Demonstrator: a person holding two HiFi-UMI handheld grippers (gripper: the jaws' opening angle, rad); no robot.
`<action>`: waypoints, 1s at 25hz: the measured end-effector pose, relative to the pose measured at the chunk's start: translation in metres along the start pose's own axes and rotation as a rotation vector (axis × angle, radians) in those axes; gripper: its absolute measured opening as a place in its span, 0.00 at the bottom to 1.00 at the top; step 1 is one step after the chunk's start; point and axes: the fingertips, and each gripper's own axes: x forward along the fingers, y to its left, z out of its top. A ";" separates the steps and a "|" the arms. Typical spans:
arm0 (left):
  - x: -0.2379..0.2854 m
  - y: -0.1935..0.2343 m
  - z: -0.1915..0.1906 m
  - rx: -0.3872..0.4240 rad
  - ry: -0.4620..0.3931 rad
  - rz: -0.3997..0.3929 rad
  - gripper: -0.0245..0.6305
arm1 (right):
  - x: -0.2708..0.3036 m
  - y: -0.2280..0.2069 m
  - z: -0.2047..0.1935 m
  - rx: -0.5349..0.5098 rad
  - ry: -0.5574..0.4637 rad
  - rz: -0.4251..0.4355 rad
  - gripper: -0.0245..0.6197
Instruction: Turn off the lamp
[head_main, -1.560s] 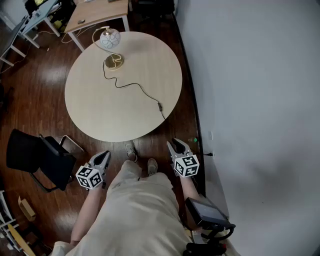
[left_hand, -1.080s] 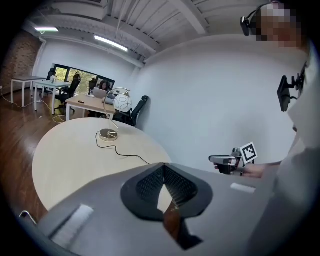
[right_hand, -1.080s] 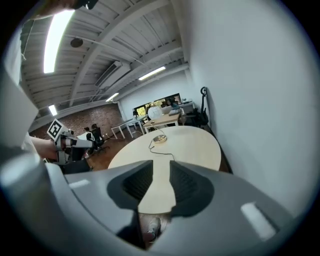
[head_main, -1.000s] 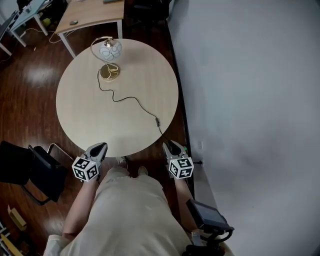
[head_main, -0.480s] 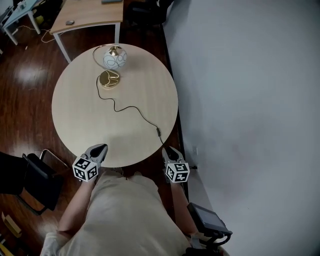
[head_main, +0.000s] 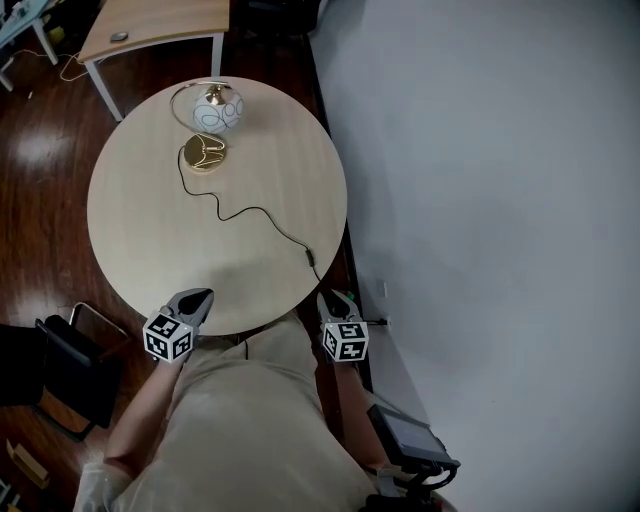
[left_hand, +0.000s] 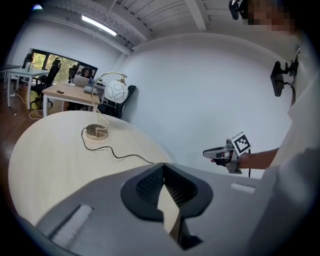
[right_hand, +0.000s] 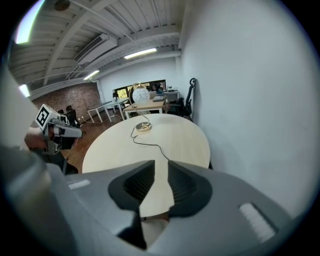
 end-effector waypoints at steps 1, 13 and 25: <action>0.001 -0.001 0.001 0.002 0.005 -0.001 0.04 | 0.002 -0.003 -0.004 -0.004 0.014 -0.007 0.17; 0.028 0.012 0.032 0.008 0.020 0.117 0.04 | 0.078 -0.057 -0.048 -0.091 0.157 -0.015 0.16; 0.060 -0.005 0.057 -0.029 0.053 0.177 0.04 | 0.168 -0.068 -0.084 -0.231 0.347 0.108 0.25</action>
